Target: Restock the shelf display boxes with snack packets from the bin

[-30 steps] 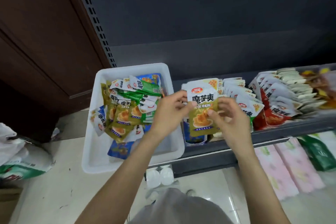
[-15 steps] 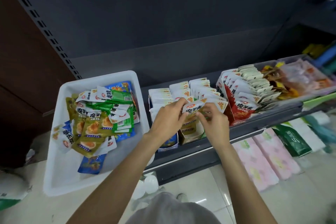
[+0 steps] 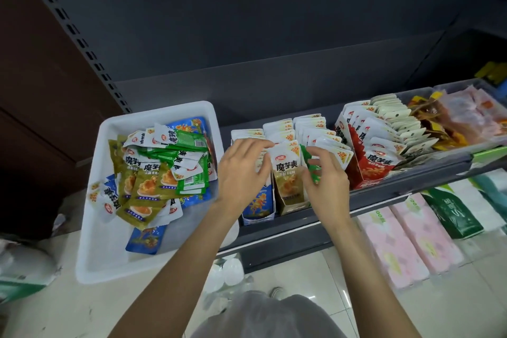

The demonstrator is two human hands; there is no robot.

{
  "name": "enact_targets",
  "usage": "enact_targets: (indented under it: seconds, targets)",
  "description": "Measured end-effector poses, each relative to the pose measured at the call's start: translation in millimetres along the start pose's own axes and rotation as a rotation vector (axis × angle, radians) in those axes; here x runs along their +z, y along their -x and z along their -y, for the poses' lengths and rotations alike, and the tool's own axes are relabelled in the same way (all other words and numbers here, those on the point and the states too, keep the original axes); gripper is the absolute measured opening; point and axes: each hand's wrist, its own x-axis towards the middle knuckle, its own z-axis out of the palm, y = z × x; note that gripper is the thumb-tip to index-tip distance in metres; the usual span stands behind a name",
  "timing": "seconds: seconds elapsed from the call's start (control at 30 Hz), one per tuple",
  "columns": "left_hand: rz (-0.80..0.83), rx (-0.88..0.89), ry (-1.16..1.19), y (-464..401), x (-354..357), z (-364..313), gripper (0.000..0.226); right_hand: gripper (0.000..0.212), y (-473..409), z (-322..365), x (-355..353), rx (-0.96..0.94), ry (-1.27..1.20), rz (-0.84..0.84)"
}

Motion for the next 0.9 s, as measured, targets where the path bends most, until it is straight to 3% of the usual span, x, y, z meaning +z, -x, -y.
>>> enact_targets:
  seconds: [0.07, 0.17, 0.33, 0.53, 0.73, 0.8, 0.9]
  targets:
    - [-0.075, -0.028, 0.009, 11, -18, 15, 0.016, 0.029, 3, 20, -1, -0.104, -0.02, 0.023]
    - [-0.079, -0.086, -0.054, 32, -52, 48, 0.02, 0.021, 0, 55, 13, -0.264, -0.059, 0.185]
    - [0.102, -0.332, -0.319, 61, -97, 120, 0.025, 0.018, -16, 105, 83, -0.429, -0.066, 0.468]
    - [0.553, -0.463, -0.56, 76, -96, 162, 0.049, 0.046, -58, 144, 182, -0.435, 0.267, 0.663]
    - [0.633, -0.483, -0.574, 82, -93, 174, 0.052, 0.067, -86, 141, 248, -0.306, 0.471, 0.767]
    - [0.613, -0.5, -0.559, 83, -91, 178, 0.049, 0.054, -83, 139, 253, -0.326, 0.537, 0.737]
    - [0.541, -0.547, -0.497, 85, -87, 182, 0.044, 0.027, -66, 141, 245, -0.524, 0.72, 0.609]
